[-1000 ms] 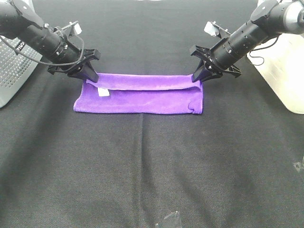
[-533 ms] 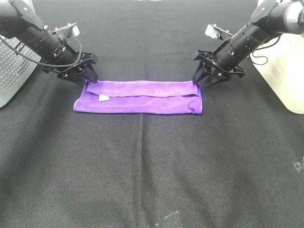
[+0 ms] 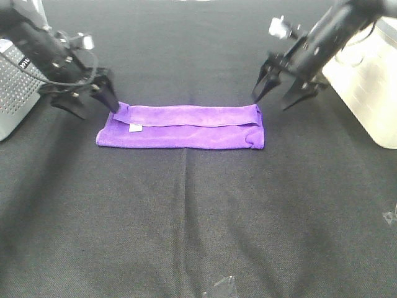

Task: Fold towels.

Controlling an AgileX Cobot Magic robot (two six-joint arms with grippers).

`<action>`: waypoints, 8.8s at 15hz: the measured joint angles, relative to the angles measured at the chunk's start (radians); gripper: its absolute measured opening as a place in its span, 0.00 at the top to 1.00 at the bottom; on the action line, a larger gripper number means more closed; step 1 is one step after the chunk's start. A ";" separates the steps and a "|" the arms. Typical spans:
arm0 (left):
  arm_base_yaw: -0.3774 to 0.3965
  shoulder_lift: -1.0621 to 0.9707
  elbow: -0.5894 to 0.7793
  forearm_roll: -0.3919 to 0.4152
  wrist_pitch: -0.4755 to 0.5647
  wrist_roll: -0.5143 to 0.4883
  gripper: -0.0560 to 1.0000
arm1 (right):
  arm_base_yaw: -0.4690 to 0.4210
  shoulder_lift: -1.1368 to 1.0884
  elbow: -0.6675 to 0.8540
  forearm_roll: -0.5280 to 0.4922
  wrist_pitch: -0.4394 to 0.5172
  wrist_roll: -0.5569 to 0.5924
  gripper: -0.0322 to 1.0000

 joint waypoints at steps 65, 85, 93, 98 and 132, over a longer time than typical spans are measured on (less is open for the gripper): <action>-0.368 0.181 -0.520 -0.008 0.086 -0.040 0.33 | 0.000 -0.274 -0.001 -0.150 0.025 0.113 0.26; 0.165 -1.236 0.613 0.394 0.125 -0.155 0.33 | -0.001 -1.521 0.864 -0.328 0.026 0.243 0.26; 0.148 -2.085 1.119 0.413 0.131 -0.154 0.33 | -0.001 -2.094 1.223 -0.413 0.031 0.269 0.26; 0.086 -2.376 1.284 0.435 0.134 -0.176 0.33 | -0.001 -2.274 1.297 -0.418 0.031 0.248 0.26; 0.086 -2.407 1.460 0.372 0.003 -0.215 0.33 | -0.001 -2.372 1.548 -0.429 -0.082 0.172 0.26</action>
